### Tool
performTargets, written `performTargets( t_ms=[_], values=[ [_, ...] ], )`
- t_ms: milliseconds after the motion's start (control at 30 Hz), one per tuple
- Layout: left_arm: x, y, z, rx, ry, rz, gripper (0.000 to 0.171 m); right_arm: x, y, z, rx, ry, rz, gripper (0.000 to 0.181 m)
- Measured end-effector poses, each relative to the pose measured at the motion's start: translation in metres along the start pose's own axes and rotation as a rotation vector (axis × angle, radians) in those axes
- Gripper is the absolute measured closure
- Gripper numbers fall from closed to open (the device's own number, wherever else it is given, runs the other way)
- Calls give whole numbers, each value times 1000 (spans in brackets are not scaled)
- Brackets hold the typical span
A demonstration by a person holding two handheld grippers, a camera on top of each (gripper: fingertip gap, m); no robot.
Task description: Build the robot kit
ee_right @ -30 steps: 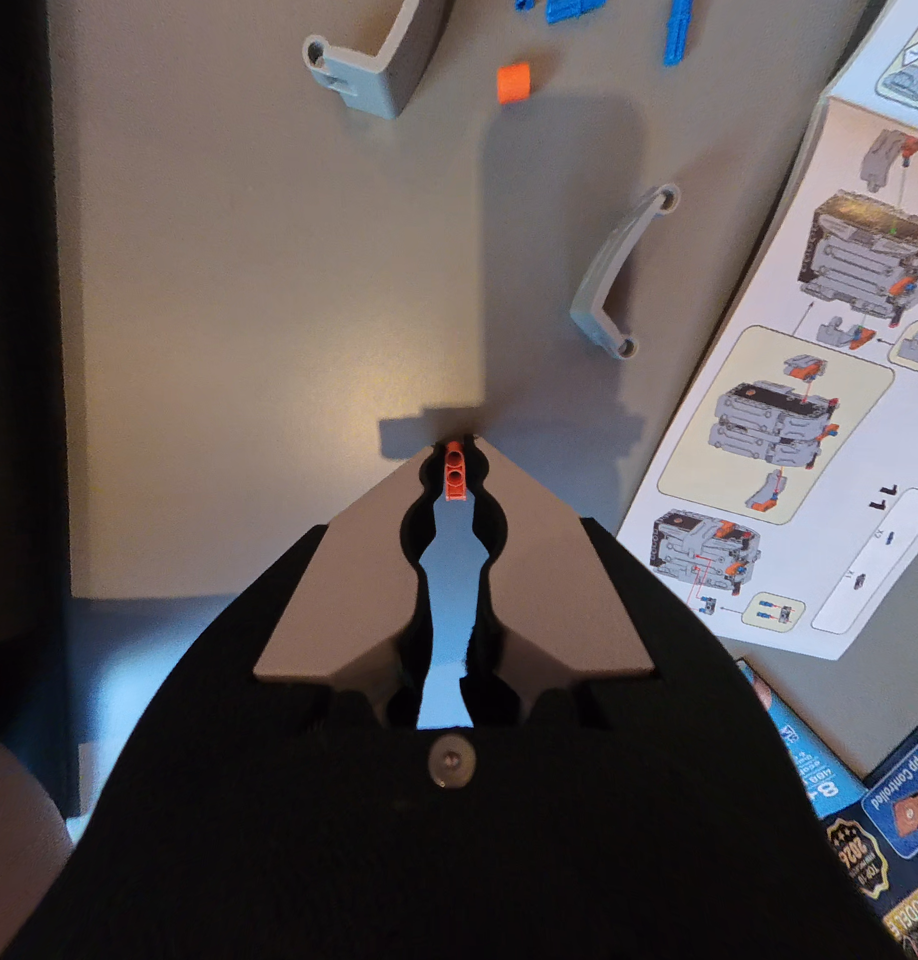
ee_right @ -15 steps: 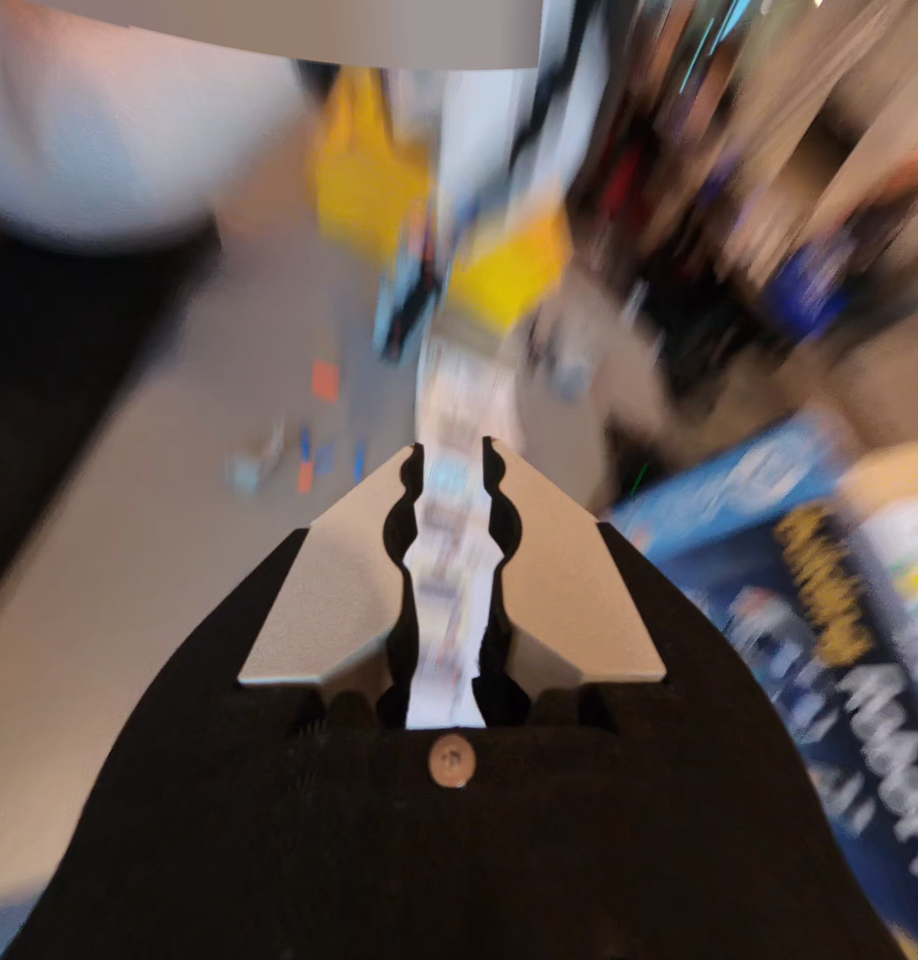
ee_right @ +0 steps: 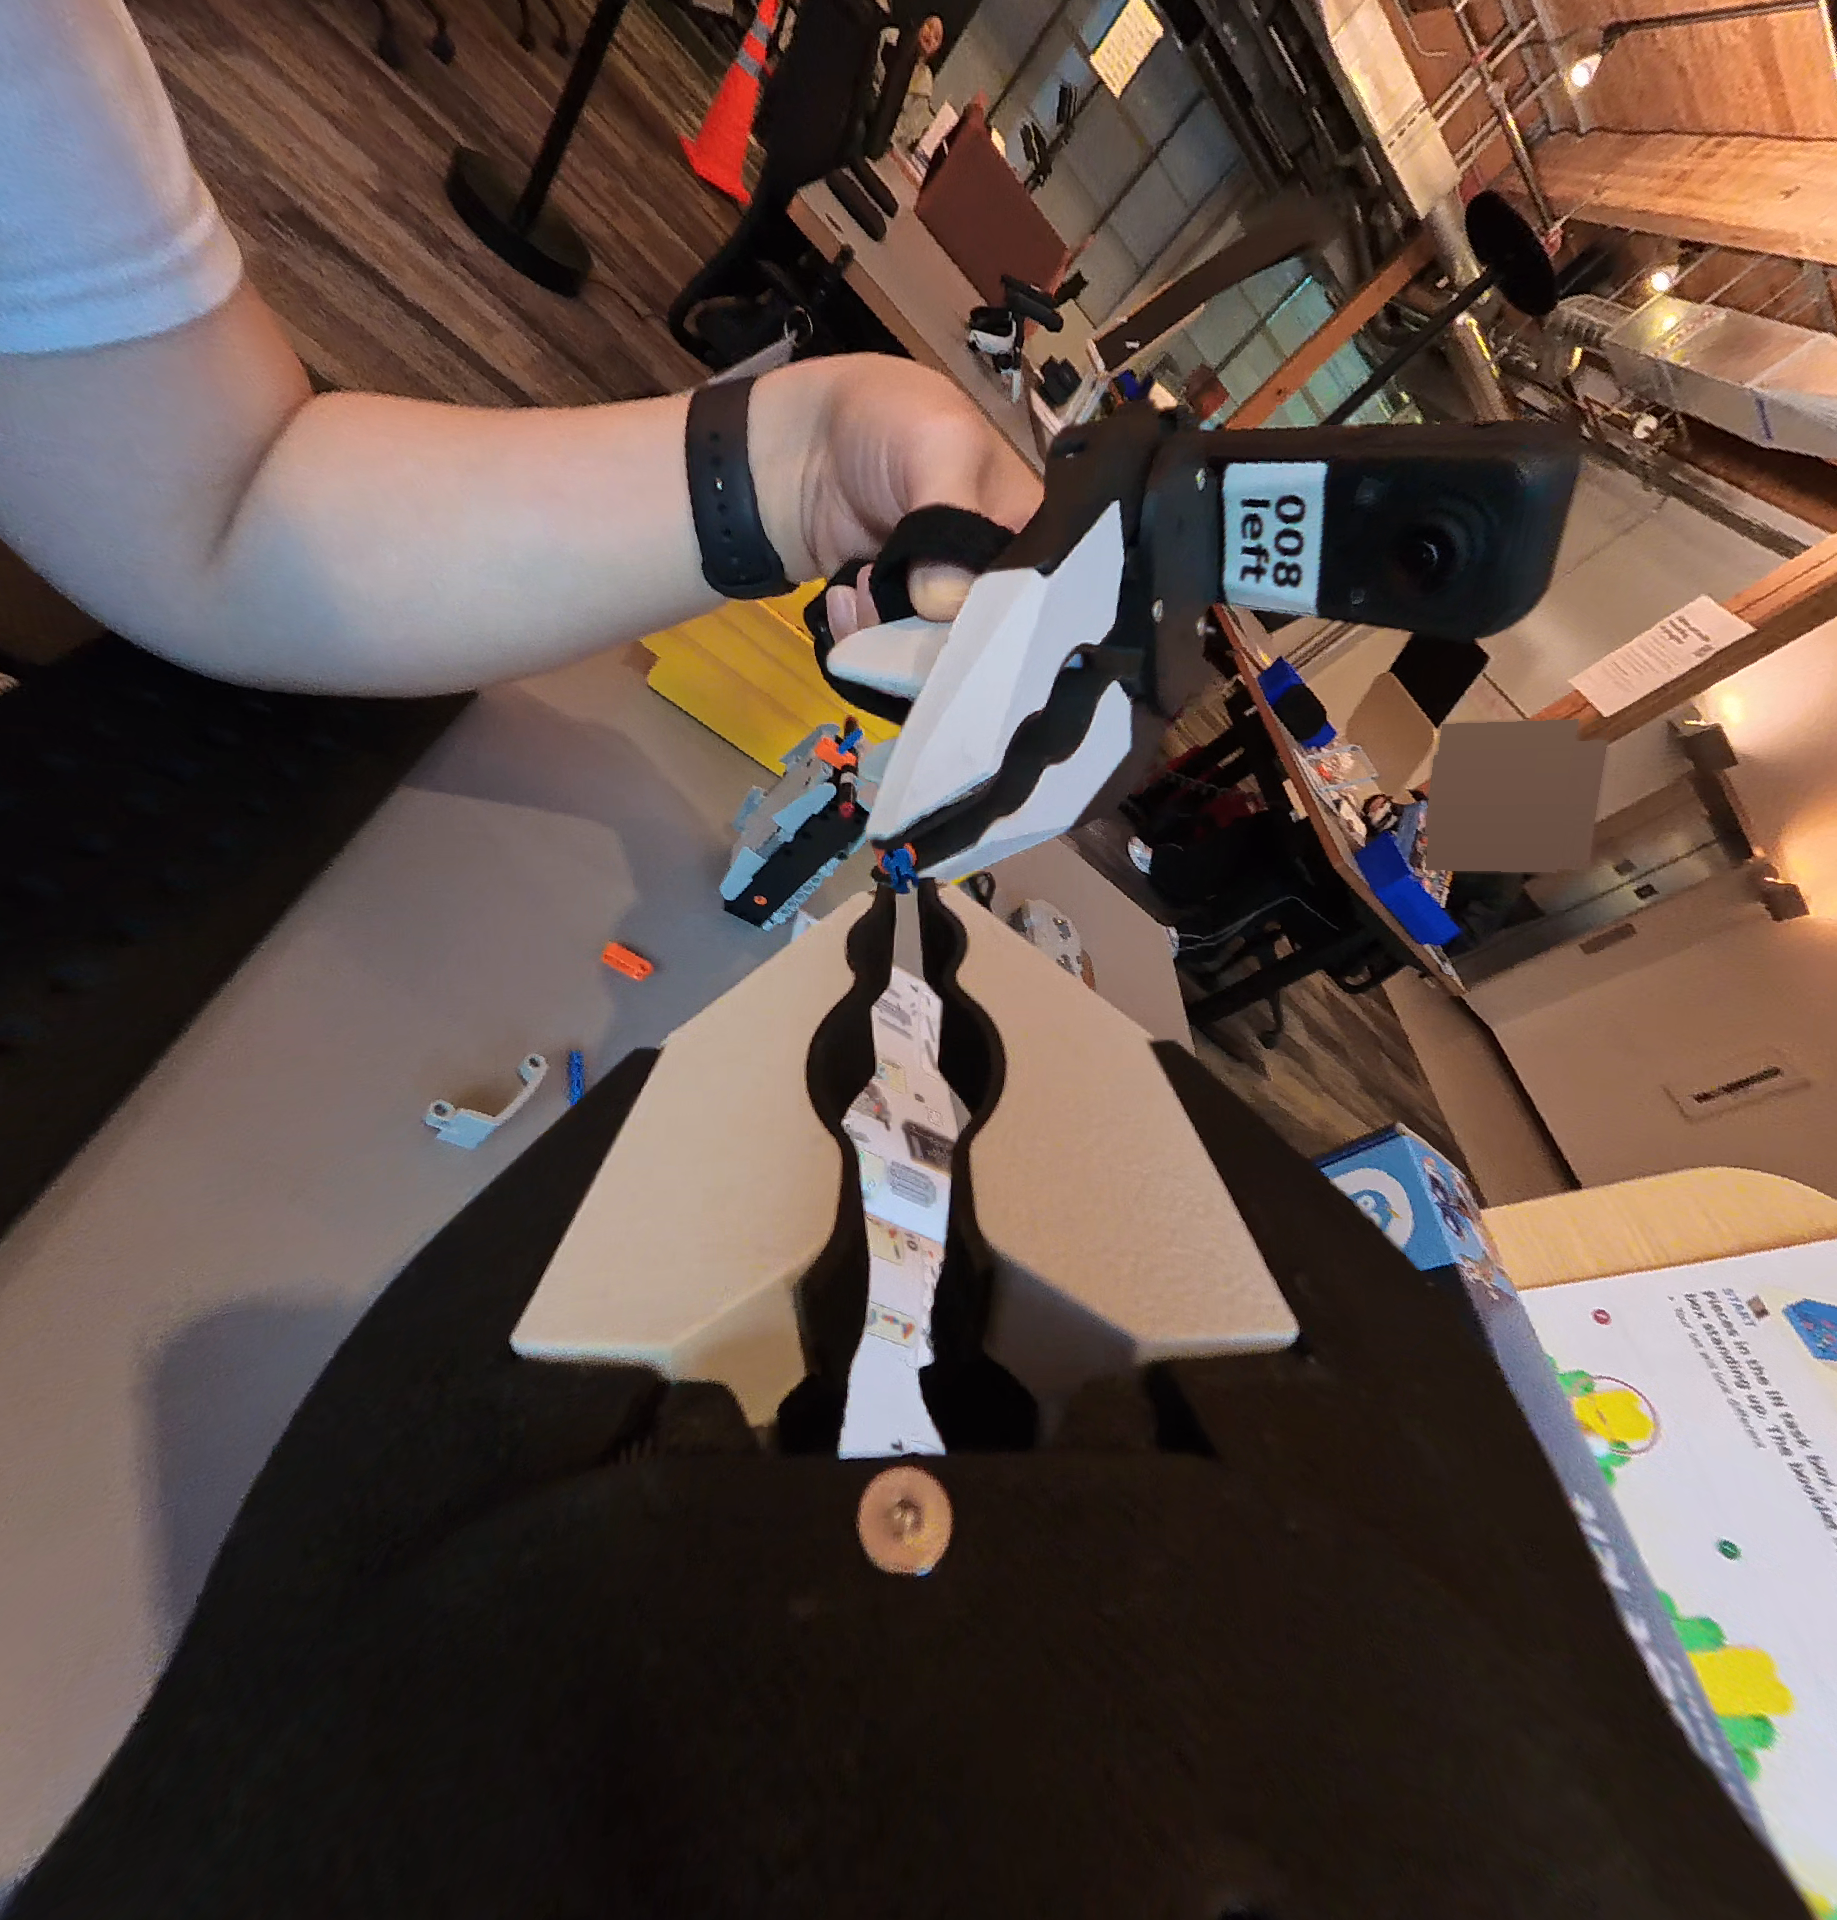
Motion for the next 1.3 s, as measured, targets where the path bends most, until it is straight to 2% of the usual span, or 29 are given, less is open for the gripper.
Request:
performTargets(
  t_ms=[100, 167, 267, 333, 400, 467, 600, 633, 733, 933, 1033, 1300],
  values=[
    [-1, 3, -1, -6, 4, -6, 166, -1, -5, 3, -26, 67, 71, 173],
    [-2, 4, -1, 5, 3, 2, 166, -2, -9, 3, -46, 91, 106, 180],
    [-4, 9, -2, 10, 3, 0, 166, 1, -12, 5, -37, 97, 105, 181],
    [-7, 12, -1, 38, 3, 20, 166, 2, -15, 5, -63, 112, 108, 171],
    [-12, 11, 0, 53, 8, 63, 166, 3, -19, 7, -60, 137, 111, 170],
    [-20, 9, 2, 73, 19, 148, 166, 0, -24, 13, 2, 128, 156, 170],
    [-45, -5, 3, 131, 24, 528, 167, -9, -31, 27, 330, -25, 168, 159],
    [-47, -5, 2, 123, 28, 569, 167, -13, -31, 27, 388, -69, 153, 157],
    [-51, -1, 7, 123, 63, 633, 167, -21, -31, 30, 551, -147, 104, 156],
    [-52, 4, 16, 65, 118, 664, 167, -24, -24, 29, 648, -163, 96, 154],
    [-53, 5, 16, 59, 122, 673, 167, -26, -23, 28, 728, -201, 88, 164],
    [-53, 6, 17, 38, 147, 691, 167, -26, -21, 28, 764, -199, 91, 165]
  ],
)
Point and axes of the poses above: each gripper's, where its closed fingertips meet, y out along the fingers, x out of its underside, z = x × y across the jaws, the point moved 8 cm from there along -y, back along the fingers, and after that the axes turned 1 degree about -y, right-handed, at the moved point
